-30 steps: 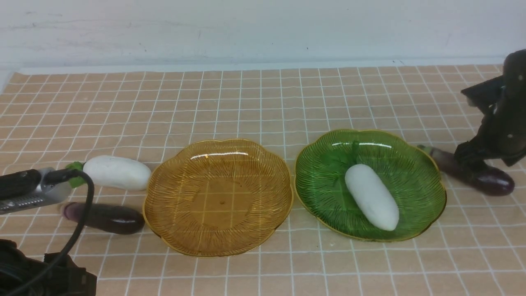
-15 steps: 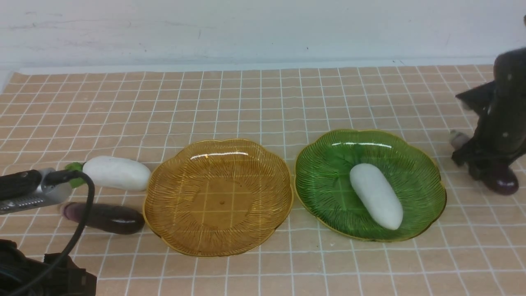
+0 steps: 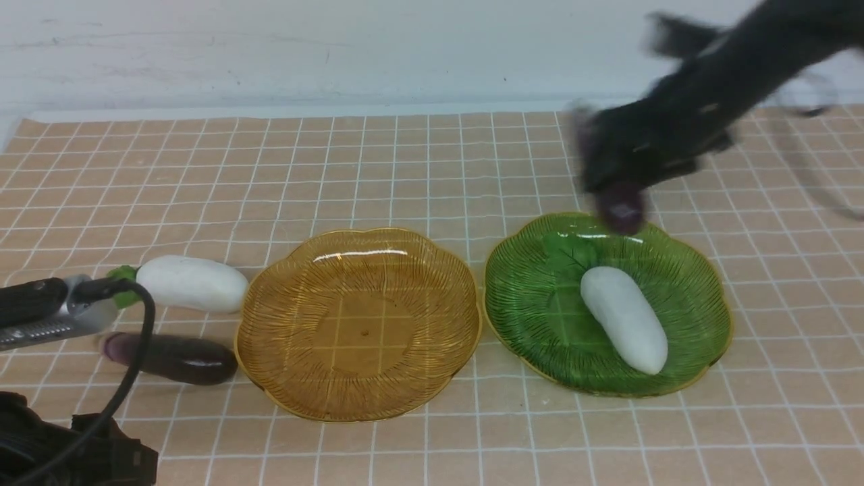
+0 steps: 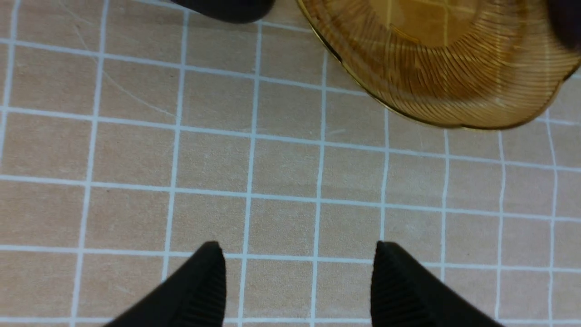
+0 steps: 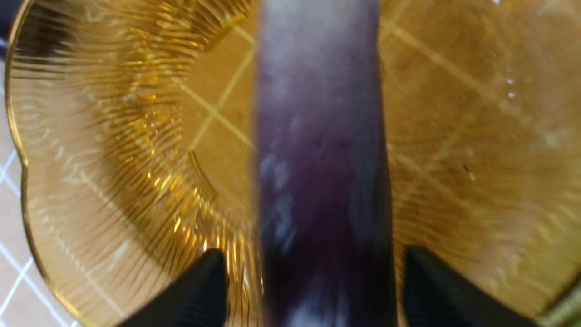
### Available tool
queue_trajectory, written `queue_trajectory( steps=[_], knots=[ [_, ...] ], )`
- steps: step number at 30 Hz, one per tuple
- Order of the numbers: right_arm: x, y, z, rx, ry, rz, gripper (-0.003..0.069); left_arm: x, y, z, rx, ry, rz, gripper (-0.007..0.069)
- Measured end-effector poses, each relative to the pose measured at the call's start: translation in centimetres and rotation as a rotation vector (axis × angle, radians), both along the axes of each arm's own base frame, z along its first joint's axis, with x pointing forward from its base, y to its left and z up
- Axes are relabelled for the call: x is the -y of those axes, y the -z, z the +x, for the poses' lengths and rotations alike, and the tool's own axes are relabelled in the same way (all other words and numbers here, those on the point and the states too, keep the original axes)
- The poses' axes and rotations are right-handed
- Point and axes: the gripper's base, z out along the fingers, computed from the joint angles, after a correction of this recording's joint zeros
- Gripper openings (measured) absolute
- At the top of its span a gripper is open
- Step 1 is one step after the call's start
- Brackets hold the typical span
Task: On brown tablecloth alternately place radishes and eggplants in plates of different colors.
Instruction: 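Pick up the eggplant and place it on the yellow plate with the right gripper, then pick up the white radish and place it on the plate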
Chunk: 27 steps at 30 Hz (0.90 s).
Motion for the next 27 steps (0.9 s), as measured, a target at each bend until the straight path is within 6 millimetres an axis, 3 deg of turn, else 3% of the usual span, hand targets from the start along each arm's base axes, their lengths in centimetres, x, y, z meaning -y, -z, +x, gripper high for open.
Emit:
queue_trajectory(
  steps=[8, 15, 18, 22, 27],
  knots=[
    [-0.7, 0.1, -0.7, 0.011, -0.041, -0.041, 0.0658, -0.6, -2.5, 0.8, 0.057, -0.049, 0.054, 0.0399],
    [0.0, -2.5, -0.3, 0.048, -0.055, -0.133, 0.0674, -1.3, -3.9, 3.2, 0.004, -0.027, 0.164, 0.0399],
    [0.5, -4.1, -0.4, 0.087, -0.010, -0.151, 0.0608, -1.5, -3.6, 4.9, -0.049, -0.012, 0.202, 0.0399],
    [1.4, -6.5, -0.9, 0.144, 0.012, -0.164, 0.0473, -1.5, -2.6, 9.6, -0.143, -0.012, 0.214, 0.0399],
    [3.5, -11.5, -3.3, 0.233, 0.040, -0.148, 0.0158, -1.5, -1.8, 14.4, -0.181, -0.108, 0.166, 0.0399]
  ],
)
